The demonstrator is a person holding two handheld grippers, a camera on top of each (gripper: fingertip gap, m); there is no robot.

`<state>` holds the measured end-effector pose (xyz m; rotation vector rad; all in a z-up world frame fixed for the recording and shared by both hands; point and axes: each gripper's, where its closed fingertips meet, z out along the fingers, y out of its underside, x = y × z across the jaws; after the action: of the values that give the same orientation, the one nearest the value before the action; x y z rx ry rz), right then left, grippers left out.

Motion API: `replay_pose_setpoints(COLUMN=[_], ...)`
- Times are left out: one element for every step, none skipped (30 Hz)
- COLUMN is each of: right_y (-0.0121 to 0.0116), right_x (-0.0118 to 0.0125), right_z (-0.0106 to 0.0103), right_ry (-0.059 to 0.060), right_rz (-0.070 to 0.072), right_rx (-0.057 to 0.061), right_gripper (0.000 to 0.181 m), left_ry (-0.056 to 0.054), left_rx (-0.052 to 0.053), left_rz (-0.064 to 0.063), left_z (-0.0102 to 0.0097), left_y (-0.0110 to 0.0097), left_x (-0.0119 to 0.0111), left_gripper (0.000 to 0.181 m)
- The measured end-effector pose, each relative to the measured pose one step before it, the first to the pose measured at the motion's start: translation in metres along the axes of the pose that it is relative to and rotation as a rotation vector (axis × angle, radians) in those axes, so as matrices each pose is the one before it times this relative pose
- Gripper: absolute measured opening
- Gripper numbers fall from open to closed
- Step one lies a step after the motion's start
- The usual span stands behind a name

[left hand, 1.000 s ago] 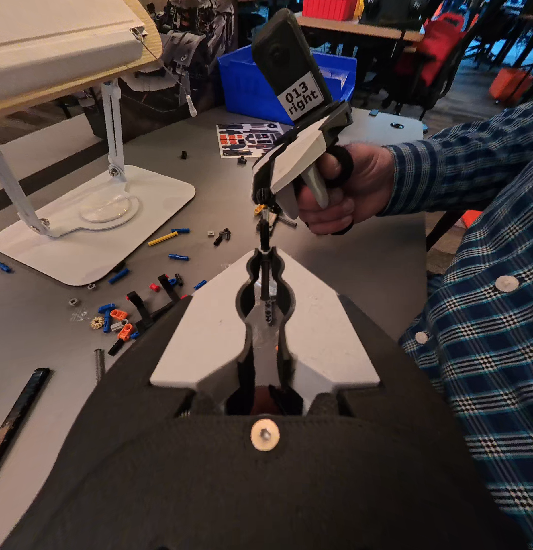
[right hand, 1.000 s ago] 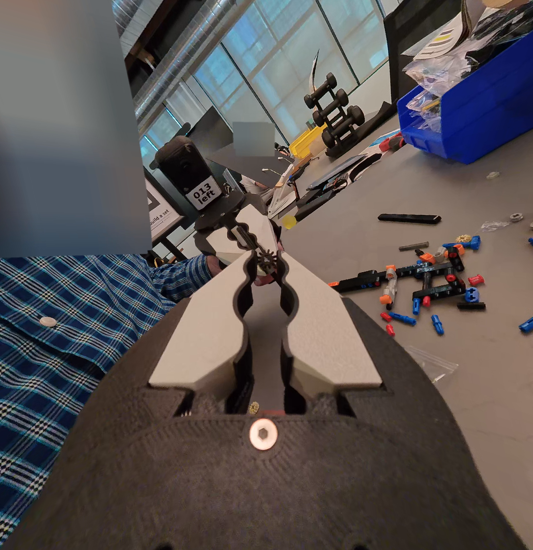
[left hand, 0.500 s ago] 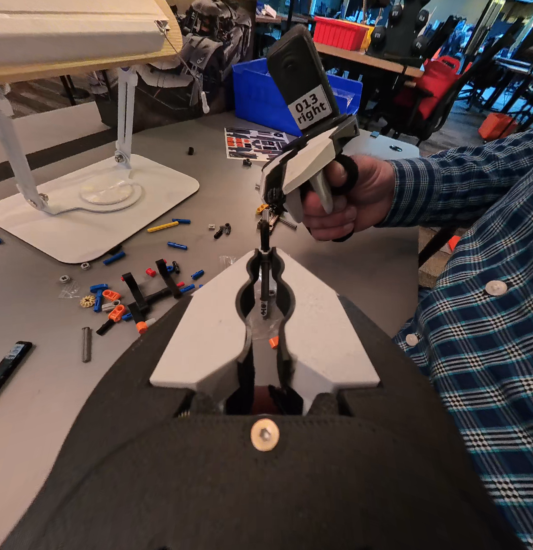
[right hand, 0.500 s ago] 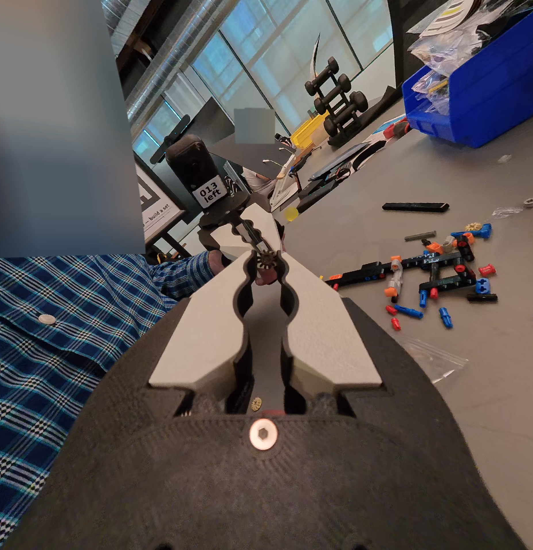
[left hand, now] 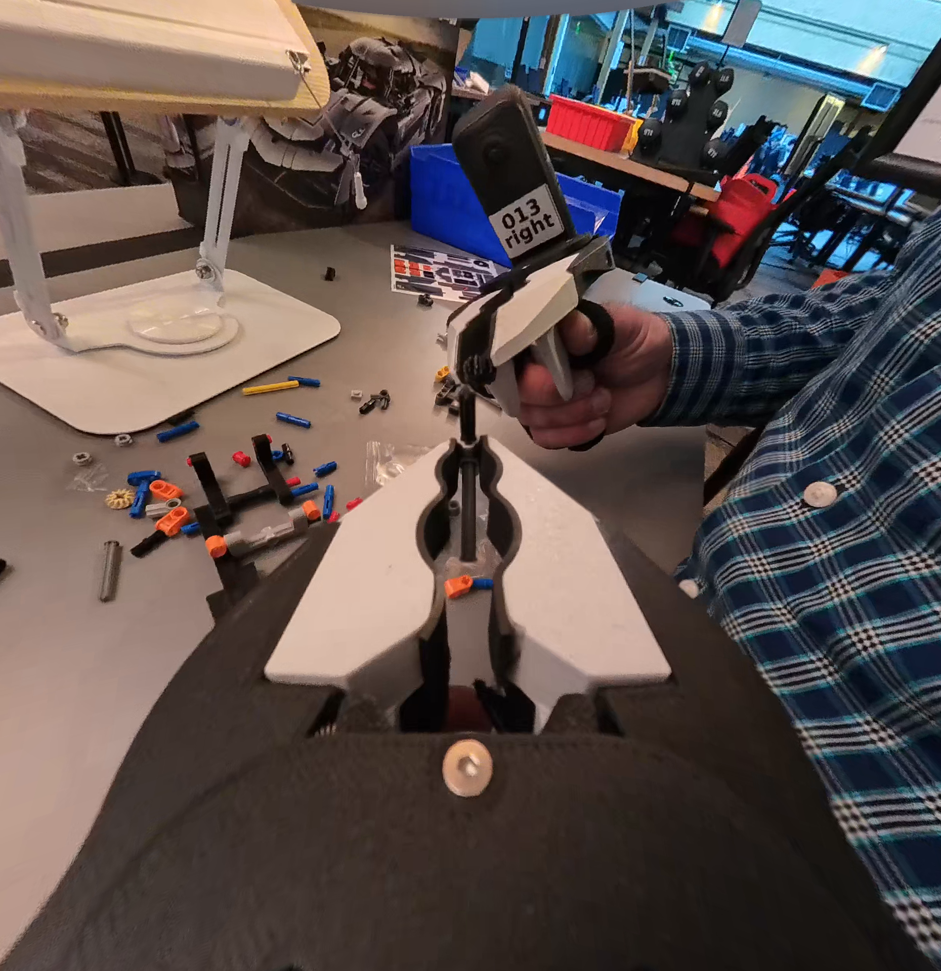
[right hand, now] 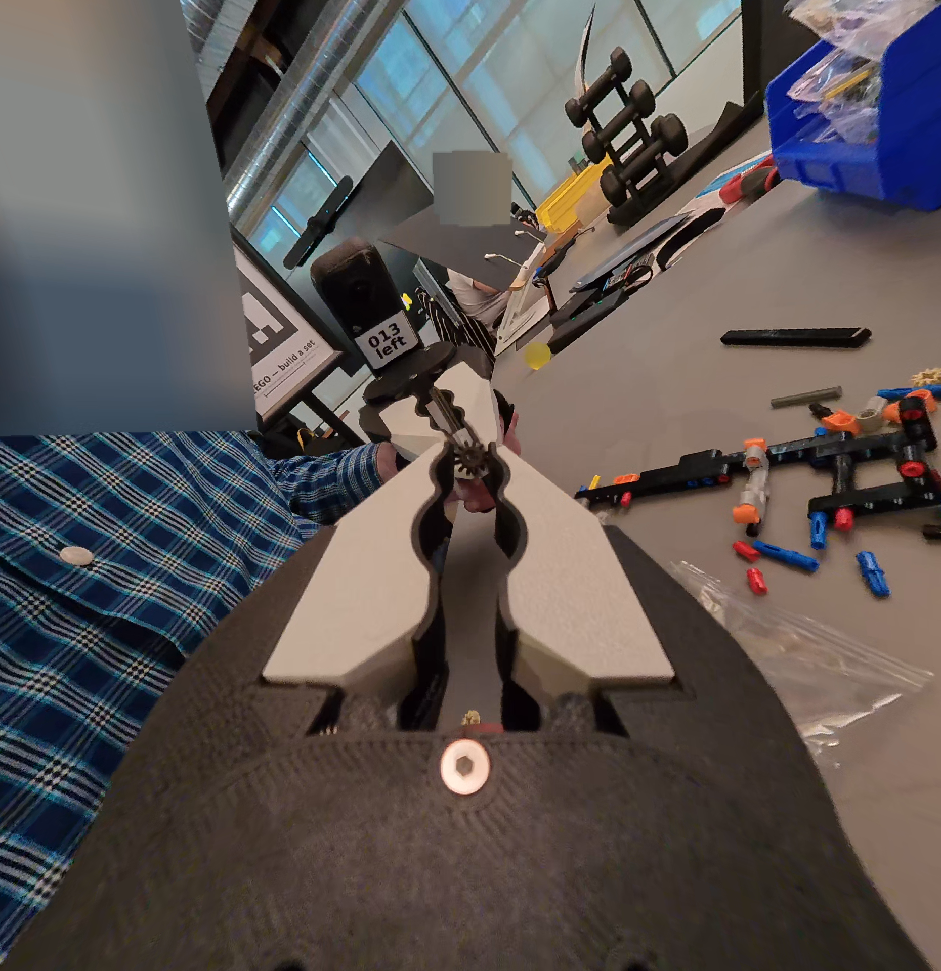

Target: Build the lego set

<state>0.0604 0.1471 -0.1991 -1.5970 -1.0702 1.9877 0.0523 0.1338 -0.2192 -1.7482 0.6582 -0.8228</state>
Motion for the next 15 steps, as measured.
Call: replay_pose_setpoints(right_y=[0.00218,0.00188,0.00082,0.00009,-0.00005,-0.00019,-0.00053,-0.00064,-0.00021,0.00027,0.00065,0.00098,0.00138,0.00162,0.00206], right_x=[0.0006,0.00033,0.00026,0.00028,0.00073,0.00059,0.00021,0.00014,0.00026,0.00054,0.00097,0.00143,0.00126,0.00134,0.00204], right_z=[0.00123,0.00102,0.00068,0.00053,0.00022,0.00025,-0.00007,-0.00013,-0.00013,-0.00024,-0.00034,-0.00039,-0.00029,-0.00034,-0.00012], right_ry=[0.0049,0.0034,0.0012,-0.0002,0.0013,0.0005,-0.0012,-0.0004,-0.0006,-0.0001,0.0016,0.0043,0.0042,0.0055,0.0115], right_rz=[-0.0038,-0.0041,0.0001,0.0026,0.0029,0.0026,0.0036,0.0048,0.0068,0.0074,0.0072,0.0074,0.0058,0.0033,0.001], right_rx=[-0.0111,-0.0098,-0.0042,0.0003,0.0014,0.0018,0.0044,0.0048,0.0037,0.0035,0.0034,0.0014,-0.0014,-0.0033,-0.0071], right_gripper=[0.011,0.011,0.011,0.011,0.011,0.011,0.01,0.011,0.01,0.01,0.011,0.011,0.011,0.011,0.011], left_ry=[-0.0075,-0.0059,-0.0037,0.0013,0.0013,-0.0015,-0.0003,0.0053,0.0032,-0.0007,-0.0022,-0.0057,-0.0075,0.0044,0.0063], left_rx=[-0.0061,-0.0071,-0.005,0.0023,0.0066,0.0032,-0.0058,-0.0117,-0.0126,-0.0202,-0.0334,-0.0368,-0.045,-0.0517,-0.0645], left_rz=[0.0052,0.0101,0.0075,0.001,-0.0044,-0.0031,-0.0054,-0.0114,-0.0066,0.0002,0.0007,0.0064,0.0063,0.0027,0.0082], left_z=[-0.00106,-0.00052,-0.00035,-0.00015,-0.00001,0.00008,0.00044,0.00052,0.00027,0.00041,0.00047,0.00009,-0.00001,0.00002,-0.00007], left_y=[0.00229,0.00227,0.00205,0.00078,-0.00008,0.00036,0.00125,0.00124,0.00058,0.0012,0.0022,0.00193,0.00258,0.00315,0.00428], left_x=[-0.00035,0.00005,-0.00012,-0.00003,-0.0006,-0.00133,-0.00115,-0.00017,0.0003,0.00013,-0.00029,-0.00076,-0.00157,-0.00025,0.00016], left_gripper=[0.005,0.005,0.005,0.005,0.005,0.005,0.005,0.005,0.004,0.005,0.004,0.004,0.004,0.004,0.004])
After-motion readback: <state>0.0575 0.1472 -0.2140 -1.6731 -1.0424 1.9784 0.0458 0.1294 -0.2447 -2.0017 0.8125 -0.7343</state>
